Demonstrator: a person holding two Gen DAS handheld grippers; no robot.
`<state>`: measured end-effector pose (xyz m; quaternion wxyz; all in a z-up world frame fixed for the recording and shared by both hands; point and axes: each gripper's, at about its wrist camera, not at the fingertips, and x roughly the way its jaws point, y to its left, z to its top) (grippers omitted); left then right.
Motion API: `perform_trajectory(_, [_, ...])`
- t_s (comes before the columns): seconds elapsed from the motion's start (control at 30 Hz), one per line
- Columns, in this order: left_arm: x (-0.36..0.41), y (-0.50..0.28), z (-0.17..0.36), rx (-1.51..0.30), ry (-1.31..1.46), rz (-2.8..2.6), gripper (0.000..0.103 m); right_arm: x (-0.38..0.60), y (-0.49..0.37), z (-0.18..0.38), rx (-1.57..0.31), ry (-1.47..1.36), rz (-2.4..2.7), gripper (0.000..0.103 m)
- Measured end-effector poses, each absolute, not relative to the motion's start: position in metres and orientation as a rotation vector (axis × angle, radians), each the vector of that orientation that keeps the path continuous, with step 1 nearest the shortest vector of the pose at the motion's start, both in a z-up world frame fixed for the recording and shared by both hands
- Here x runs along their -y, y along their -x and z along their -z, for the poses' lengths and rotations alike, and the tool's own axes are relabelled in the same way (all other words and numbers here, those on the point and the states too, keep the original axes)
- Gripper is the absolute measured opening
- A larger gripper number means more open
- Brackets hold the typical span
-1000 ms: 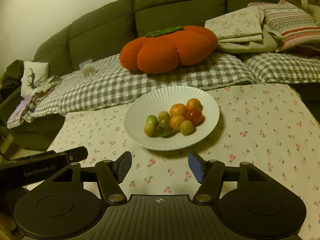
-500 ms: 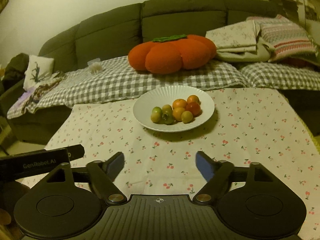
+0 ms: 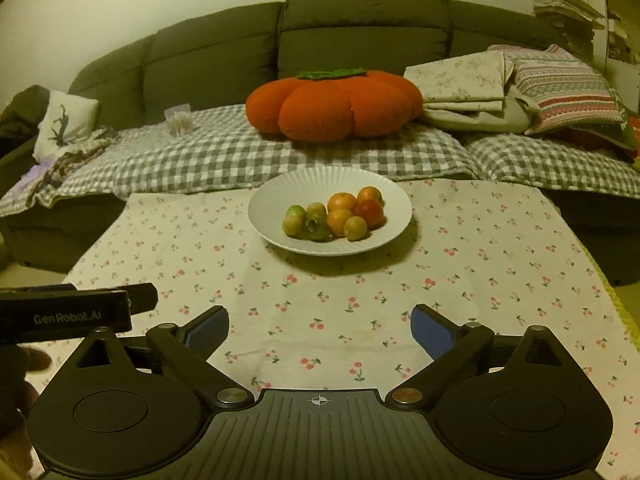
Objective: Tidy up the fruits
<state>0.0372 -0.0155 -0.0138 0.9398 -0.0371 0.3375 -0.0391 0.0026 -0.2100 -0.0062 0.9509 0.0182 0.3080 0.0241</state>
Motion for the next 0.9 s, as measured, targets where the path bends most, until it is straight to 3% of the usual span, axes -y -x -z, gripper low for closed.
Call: perform_trajectory(0.9, [0.0231,-0.0376,0.0165,-0.715,0.063,0.108,0.102,0.2125,-0.0062,0.0127,-0.655,-0.006,-0.036,0.103])
